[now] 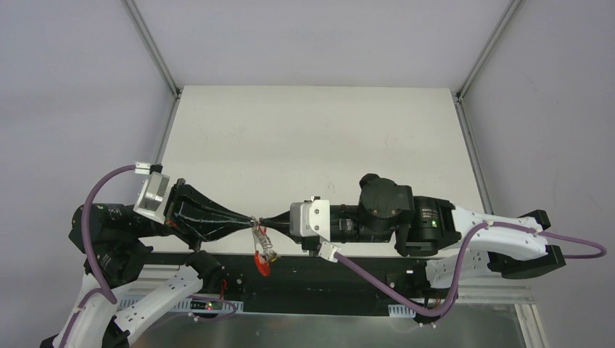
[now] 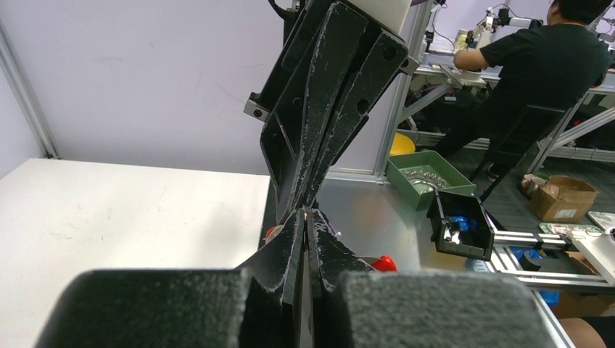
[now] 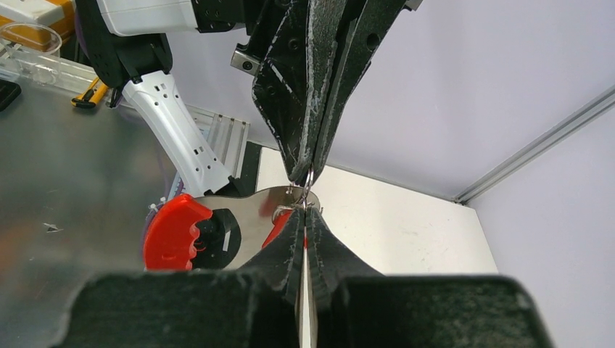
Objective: Put the keys on the keyring
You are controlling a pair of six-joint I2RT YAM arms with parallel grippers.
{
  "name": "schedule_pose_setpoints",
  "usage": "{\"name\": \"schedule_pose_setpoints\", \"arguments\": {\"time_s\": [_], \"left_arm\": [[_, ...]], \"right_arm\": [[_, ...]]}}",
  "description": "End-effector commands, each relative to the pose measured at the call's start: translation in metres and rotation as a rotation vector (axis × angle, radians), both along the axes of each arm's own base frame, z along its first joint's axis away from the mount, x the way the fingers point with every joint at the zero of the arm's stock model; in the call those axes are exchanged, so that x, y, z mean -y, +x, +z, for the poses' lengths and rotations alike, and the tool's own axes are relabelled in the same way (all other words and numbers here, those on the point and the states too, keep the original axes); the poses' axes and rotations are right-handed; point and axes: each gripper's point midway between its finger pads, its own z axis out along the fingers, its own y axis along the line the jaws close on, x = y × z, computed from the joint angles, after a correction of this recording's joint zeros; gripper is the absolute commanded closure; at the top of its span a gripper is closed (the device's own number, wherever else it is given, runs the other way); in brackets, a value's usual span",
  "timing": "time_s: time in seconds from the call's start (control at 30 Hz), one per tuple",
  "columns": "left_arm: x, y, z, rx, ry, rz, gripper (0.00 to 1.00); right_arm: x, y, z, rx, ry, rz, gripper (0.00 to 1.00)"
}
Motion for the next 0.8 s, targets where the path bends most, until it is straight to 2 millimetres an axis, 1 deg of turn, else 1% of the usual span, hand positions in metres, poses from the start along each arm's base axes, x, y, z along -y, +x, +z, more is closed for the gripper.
{"name": "schedule_pose_setpoints", "arguments": {"time_s": [0.0, 0.3, 0.67, 0.77], "left_arm": [[-0.008, -0.008, 0.020, 0.063, -0.071, 0.007, 1.00], [-0.007, -0.006, 0.022, 0.065, -0.075, 0.017, 1.00], [-0.007, -0.004, 0.023, 0.065, -0.079, 0.025, 1.00], [-0.007, -0.004, 0.023, 0.064, -0.079, 0.025, 1.00]], "right_arm": [[0.002, 0.003, 0.004, 0.005, 0.015, -0.020, 1.00], [0.002, 0.004, -0.004, 0.003, -0.005, -0.030, 1.00], [-0.002, 0.002, -0.007, 0.000, -0.010, -0.018, 1.00], [-0.004, 0.001, -0.008, -0.002, -0.013, -0.015, 0.95]]}}
